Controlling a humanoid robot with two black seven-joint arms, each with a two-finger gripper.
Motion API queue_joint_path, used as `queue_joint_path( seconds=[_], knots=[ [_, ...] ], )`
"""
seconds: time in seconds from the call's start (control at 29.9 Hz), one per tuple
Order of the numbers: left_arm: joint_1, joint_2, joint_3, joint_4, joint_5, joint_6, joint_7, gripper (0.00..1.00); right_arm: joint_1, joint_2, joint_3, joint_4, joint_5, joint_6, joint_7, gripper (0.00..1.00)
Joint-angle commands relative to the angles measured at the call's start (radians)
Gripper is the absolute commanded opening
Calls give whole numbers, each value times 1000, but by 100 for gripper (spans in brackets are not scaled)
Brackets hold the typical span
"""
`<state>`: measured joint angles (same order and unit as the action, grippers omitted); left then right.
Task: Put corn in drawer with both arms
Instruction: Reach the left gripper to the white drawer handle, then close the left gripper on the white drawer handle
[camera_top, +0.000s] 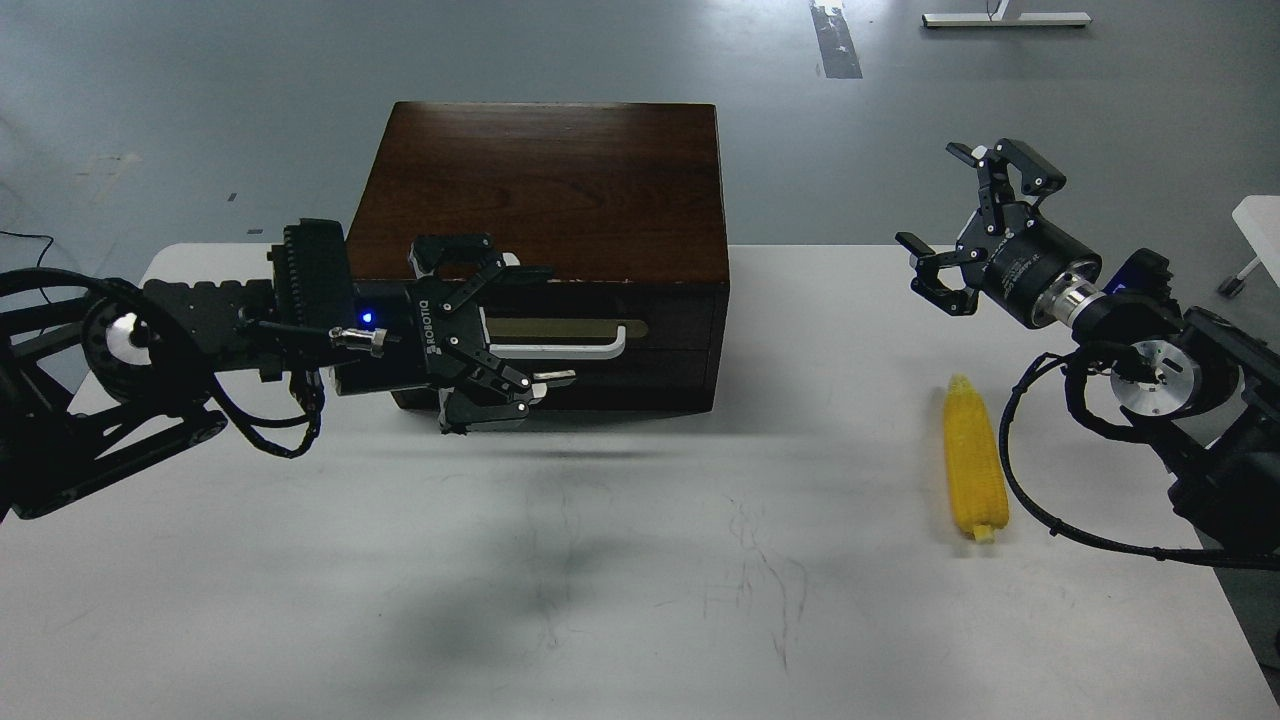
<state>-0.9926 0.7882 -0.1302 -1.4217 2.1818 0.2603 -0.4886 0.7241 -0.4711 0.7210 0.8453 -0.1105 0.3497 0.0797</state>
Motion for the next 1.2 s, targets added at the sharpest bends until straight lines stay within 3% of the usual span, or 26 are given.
queue_joint_path(
  seconds=[0.0, 0.1, 0.17, 0.23, 0.27, 1.17],
  knots=[
    [-4, -7, 33, 12, 0, -1, 0, 76, 0, -3, 2, 0, 0, 0, 0, 100],
    [-8, -18, 40, 32, 0, 0, 0, 75, -2, -3, 3, 0, 0, 0, 0, 100],
    [-9, -27, 40, 46, 0, 0, 0, 68, -2, -3, 2, 0, 0, 0, 0, 100],
    [-15, -32, 40, 53, 0, 0, 0, 47, -3, -3, 2, 0, 0, 0, 0, 100],
    [-18, -32, 40, 55, 0, 0, 0, 44, -3, -3, 2, 0, 0, -1, 0, 100],
    [-24, -83, 84, 167, 0, -1, 0, 49, -14, -4, 3, -11, 0, 0, 0, 100]
  ],
)
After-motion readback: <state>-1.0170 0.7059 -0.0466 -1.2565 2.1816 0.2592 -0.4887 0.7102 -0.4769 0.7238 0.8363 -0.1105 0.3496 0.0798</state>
